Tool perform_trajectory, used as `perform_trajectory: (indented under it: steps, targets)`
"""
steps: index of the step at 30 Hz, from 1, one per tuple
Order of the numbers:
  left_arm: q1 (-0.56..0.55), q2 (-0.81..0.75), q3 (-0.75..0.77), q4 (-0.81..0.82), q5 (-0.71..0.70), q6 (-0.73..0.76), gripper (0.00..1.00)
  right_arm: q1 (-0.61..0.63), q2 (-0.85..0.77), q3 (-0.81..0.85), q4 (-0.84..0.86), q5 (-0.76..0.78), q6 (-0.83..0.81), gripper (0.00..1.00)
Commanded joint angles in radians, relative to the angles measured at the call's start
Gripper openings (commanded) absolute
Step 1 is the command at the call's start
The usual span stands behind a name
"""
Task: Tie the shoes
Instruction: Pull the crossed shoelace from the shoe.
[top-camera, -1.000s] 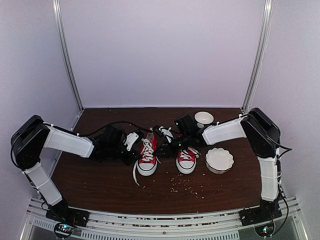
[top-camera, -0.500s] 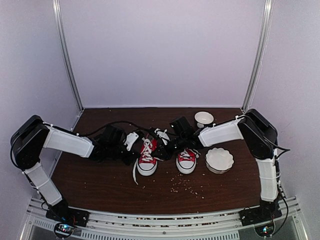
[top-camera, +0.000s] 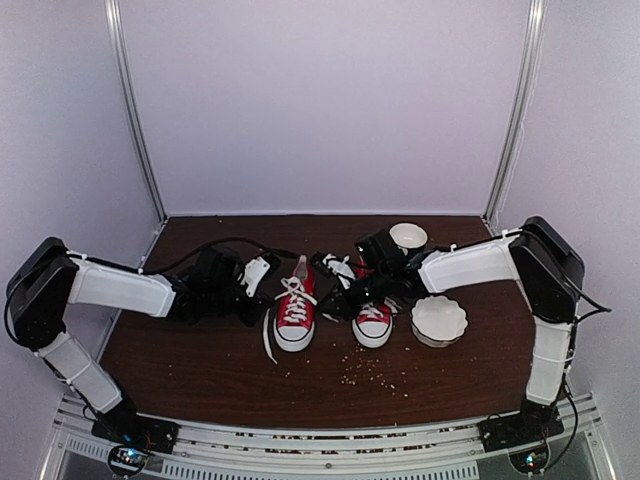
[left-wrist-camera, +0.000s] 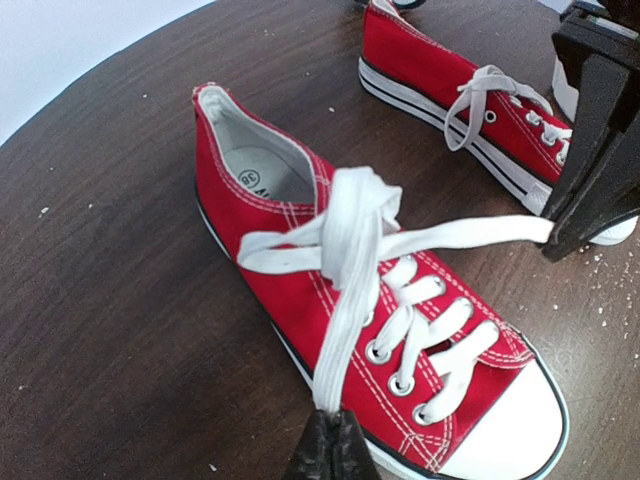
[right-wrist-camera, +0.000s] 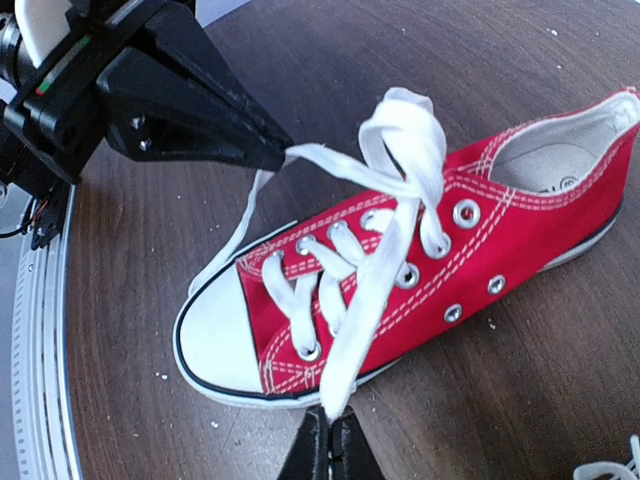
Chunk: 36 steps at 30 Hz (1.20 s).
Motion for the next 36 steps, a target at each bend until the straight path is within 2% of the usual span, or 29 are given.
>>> perform_trajectory:
  steps: [1, 13, 23, 31, 36]
  targets:
    - [0.005, -0.042, -0.015, 0.035, -0.036, 0.021, 0.0, -0.016, -0.067, -0.072, -0.02, 0.056, 0.004, 0.0]
    - [0.005, -0.05, -0.015, 0.026, -0.048, 0.024, 0.0, -0.05, -0.202, -0.223, -0.022, 0.116, 0.038, 0.0]
    - [0.006, -0.047, -0.012, 0.022, -0.041, 0.026, 0.0, -0.049, -0.166, -0.182, 0.005, 0.062, 0.055, 0.0]
    - [0.006, -0.071, -0.012, -0.023, -0.171, 0.029, 0.0, -0.074, -0.223, -0.201, -0.042, 0.157, 0.053, 0.0]
    - [0.006, -0.082, -0.018, -0.021, -0.195, 0.026, 0.0, -0.119, -0.271, -0.261, -0.005, 0.194, 0.097, 0.0]
